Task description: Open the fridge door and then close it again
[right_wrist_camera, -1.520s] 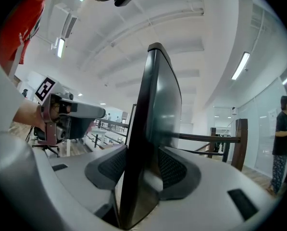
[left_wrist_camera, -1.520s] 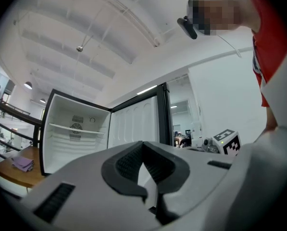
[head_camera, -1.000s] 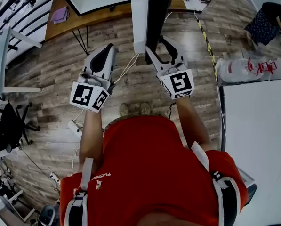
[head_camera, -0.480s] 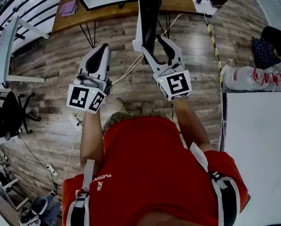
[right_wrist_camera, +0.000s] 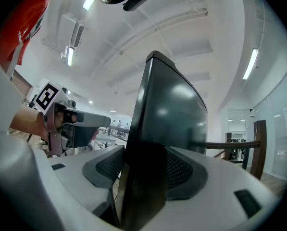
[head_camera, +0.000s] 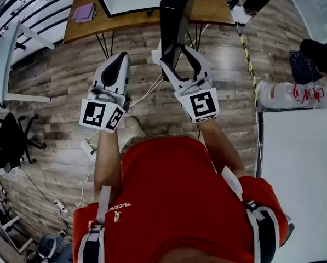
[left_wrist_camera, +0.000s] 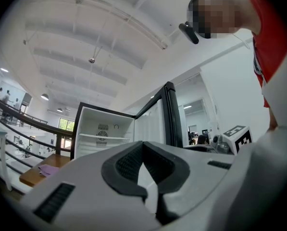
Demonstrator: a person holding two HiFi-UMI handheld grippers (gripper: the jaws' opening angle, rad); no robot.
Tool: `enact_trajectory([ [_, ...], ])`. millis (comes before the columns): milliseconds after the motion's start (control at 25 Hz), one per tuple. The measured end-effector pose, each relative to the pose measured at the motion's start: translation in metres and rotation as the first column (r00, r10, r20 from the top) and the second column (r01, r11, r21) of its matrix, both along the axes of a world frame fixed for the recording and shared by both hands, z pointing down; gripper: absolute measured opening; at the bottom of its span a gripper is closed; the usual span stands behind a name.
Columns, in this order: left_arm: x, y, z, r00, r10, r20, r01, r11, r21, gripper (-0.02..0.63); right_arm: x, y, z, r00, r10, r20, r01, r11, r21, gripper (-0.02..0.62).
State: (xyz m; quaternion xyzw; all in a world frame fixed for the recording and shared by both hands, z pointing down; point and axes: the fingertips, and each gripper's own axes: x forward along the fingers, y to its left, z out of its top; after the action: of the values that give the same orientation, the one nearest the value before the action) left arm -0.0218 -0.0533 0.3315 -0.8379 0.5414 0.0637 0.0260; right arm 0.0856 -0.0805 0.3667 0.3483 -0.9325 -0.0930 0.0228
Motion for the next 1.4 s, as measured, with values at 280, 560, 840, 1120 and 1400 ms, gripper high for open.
enact_trajectory([
  [280, -0.053, -0.031, -0.005, 0.998, 0.062, 0.001, -0.062, 0.998, 0.013, 0.009, -0.056, -0.012, 0.0, 0.998, 0.068, -0.017, -0.068, 0.998, -0.005, 0.273],
  [560, -0.101, -0.055, -0.005, 0.991, 0.135, -0.011, -0.134, 0.991, 0.015, 0.009, -0.108, -0.027, -0.013, 0.99, 0.141, 0.01, -0.141, 0.99, 0.011, 0.271],
  [840, -0.125, -0.058, -0.01, 0.978, 0.206, -0.011, -0.206, 0.978, 0.019, 0.009, -0.14, -0.047, -0.029, 0.979, 0.205, 0.002, -0.205, 0.978, 0.039, 0.272],
  [1120, -0.149, -0.062, -0.009, 0.97, 0.243, -0.021, -0.243, 0.97, 0.022, 0.009, -0.175, -0.071, -0.047, 0.979, 0.196, 0.046, -0.2, 0.974, 0.107, 0.271],
  [1400, -0.165, -0.074, -0.012, 0.974, 0.224, -0.045, -0.223, 0.975, 0.023, 0.009, -0.195, -0.092, -0.047, 0.984, 0.174, 0.037, -0.177, 0.98, 0.096, 0.27],
])
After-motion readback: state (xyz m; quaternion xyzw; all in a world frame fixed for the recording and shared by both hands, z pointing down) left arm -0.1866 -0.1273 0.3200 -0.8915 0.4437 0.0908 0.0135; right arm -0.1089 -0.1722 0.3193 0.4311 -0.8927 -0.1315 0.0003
